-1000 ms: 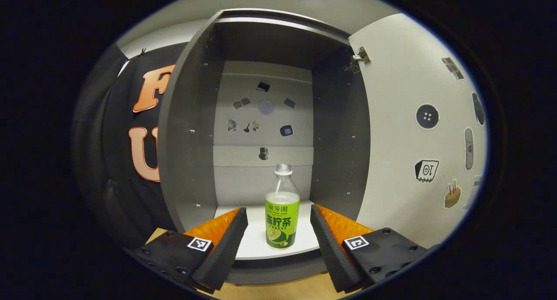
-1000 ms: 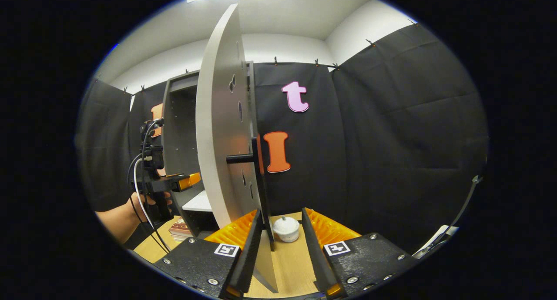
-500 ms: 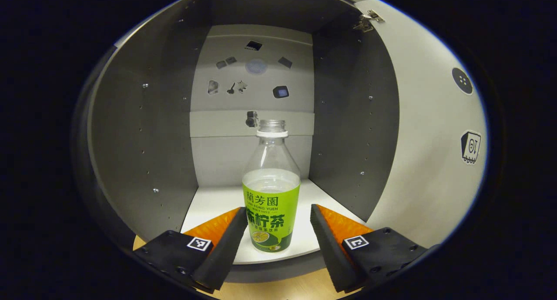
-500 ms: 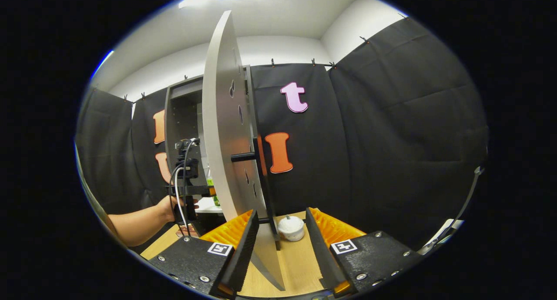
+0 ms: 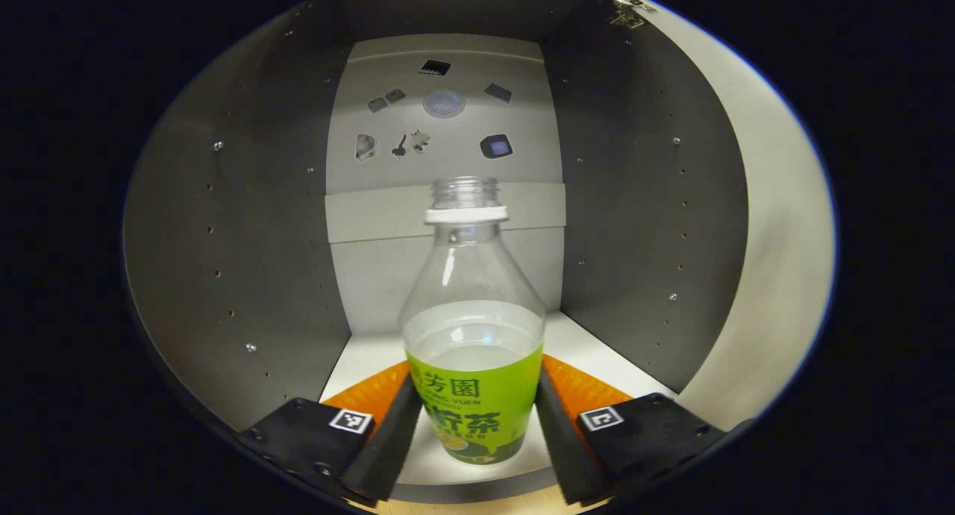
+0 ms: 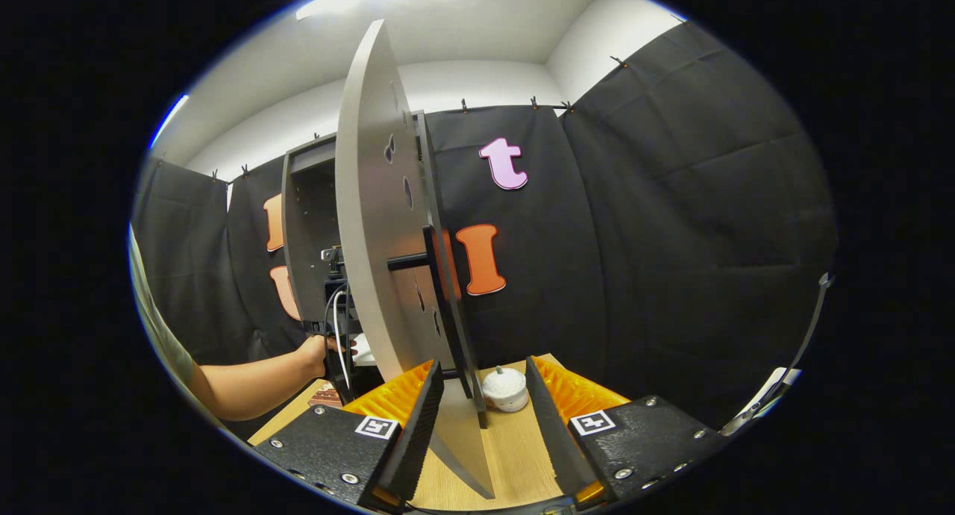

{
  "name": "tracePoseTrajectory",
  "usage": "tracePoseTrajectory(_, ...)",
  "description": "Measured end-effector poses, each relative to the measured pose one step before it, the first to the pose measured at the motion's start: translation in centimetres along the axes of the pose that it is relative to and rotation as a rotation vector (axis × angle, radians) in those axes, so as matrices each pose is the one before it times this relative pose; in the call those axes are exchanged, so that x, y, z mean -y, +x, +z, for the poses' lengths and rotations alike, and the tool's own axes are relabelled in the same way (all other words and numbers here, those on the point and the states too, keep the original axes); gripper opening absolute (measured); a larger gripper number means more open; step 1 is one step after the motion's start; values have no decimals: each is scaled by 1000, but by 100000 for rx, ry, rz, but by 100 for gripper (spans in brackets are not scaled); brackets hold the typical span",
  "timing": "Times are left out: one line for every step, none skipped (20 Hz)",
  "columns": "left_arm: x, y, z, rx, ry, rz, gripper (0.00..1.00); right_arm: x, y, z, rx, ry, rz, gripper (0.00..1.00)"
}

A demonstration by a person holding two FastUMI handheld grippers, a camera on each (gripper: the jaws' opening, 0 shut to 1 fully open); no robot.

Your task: Open the cabinet door with the right hand, grasp the bottle in the cabinet with the left hand and place it on the coaster, then close the cabinet door with the right hand.

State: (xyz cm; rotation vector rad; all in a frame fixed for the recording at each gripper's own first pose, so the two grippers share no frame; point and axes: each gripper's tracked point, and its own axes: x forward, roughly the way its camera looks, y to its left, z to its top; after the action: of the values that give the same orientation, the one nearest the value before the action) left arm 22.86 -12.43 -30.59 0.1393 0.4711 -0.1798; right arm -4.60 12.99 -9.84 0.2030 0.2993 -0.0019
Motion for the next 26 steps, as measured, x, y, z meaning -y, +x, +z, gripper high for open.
tracePoseTrajectory(63, 36, 60, 279, -86, -131, 84, 164, 26, -103, -205, 265, -107, 69)
tracePoseTrajectory(-206, -35, 4, 249, -364, 908, 83, 72, 80, -155, -349, 208, 235, 69)
tracePoseTrajectory(-5, -160, 53, 265, -704, -194, 82, 65, -5, 18, -147, 126, 319, 69)
tracePoseTrajectory(149, -306, 101, 558, -717, -448, 83, 45, 1, 8, 8, -34, 283, 70)
tracePoseTrajectory(-143, -199, 299, 1128, 13, 334, 81, 56, 82, 144, -10, -109, 360, 70)
tracePoseTrajectory(-161, -287, 300, 908, 514, 572, 80, 122, 31, -25, 98, -2, 289, 70)
tracePoseTrajectory(24, -424, 231, 531, 454, 196, 80, 25, 17, -129, 148, -295, 629, 70)
tracePoseTrajectory(-2, -481, 227, 784, 389, 212, 80, 222, 74, -191, -403, -445, -303, 70)
tracePoseTrajectory(30, -548, 292, 981, 108, 131, 80, 161, 17, -223, -692, 175, 575, 70)
tracePoseTrajectory(35, -626, 102, 781, -85, 166, 77, -33, 17, -169, -200, 503, 612, 70)
tracePoseTrajectory(7, -701, 81, 465, 151, 101, 82, -92, -134, -13, -71, 322, 927, 70)
tracePoseTrajectory(-20, -798, 1, 453, 199, 336, 80, -98, -90, -34, -10, 18, 1062, 70)
tracePoseTrajectory(13, -769, 15, 326, 253, 253, 79, 96, -47, 171, -16, -196, 971, 70)
tracePoseTrajectory(-111, -847, 34, 449, 81, 439, 80, -13, 20, 82, -75, -508, 1128, 70)
tracePoseTrajectory(-127, -912, 48, 457, -103, 573, 80, 350, -37, -53, -101, -999, 256, 70)
tracePoseTrajectory(-242, -951, 107, 882, -202, 878, 77, 278, 51, 70, -375, -1011, -79, 70)
tracePoseTrajectory(-267, -912, 118, 600, -93, 929, 80, 278, -166, -117, -402, -213, 297, 70)
tracePoseTrajectory(-314, -997, 81, 819, 3, 1302, 77, 351, -321, -112, -48, 477, 1263, 70)
tracePoseTrajectory(-321, -934, 92, 442, 182, 1183, 77, 56, -218, 13, 149, 857, 1727, 70)
tracePoseTrajectory(-414, -988, 57, 579, 120, 1565, 77, -62, -108, 1, 275, 738, 1694, 70)
tracePoseTrajectory(-410, -927, 75, 753, 88, 1235, 77, -10, -88, 106, 366, 377, 1743, 70)
tracePoseTrajectory(-389, -966, 154, 1107, 251, 1530, 77, 115, -87, 0, 437, 135, 1360, 70)
tracePoseTrajectory(-502, -938, 100, 462, 543, 1439, 79, 90, -182, 57, 815, -55, 1679, 70)
tracePoseTrajectory(-546, -899, 98, 861, 583, 1569, 79, -6, 11, 220, 761, 26, 1312, 70)
tracePoseTrajectory(-443, -801, 109, 594, 149, 1088, 79, -180, -105, 23, 139, 50, 1356, 70)
tracePoseTrajectory(-469, -868, -31, 653, 25, 960, 79, -148, -127, -60, 70, -473, 849, 71)
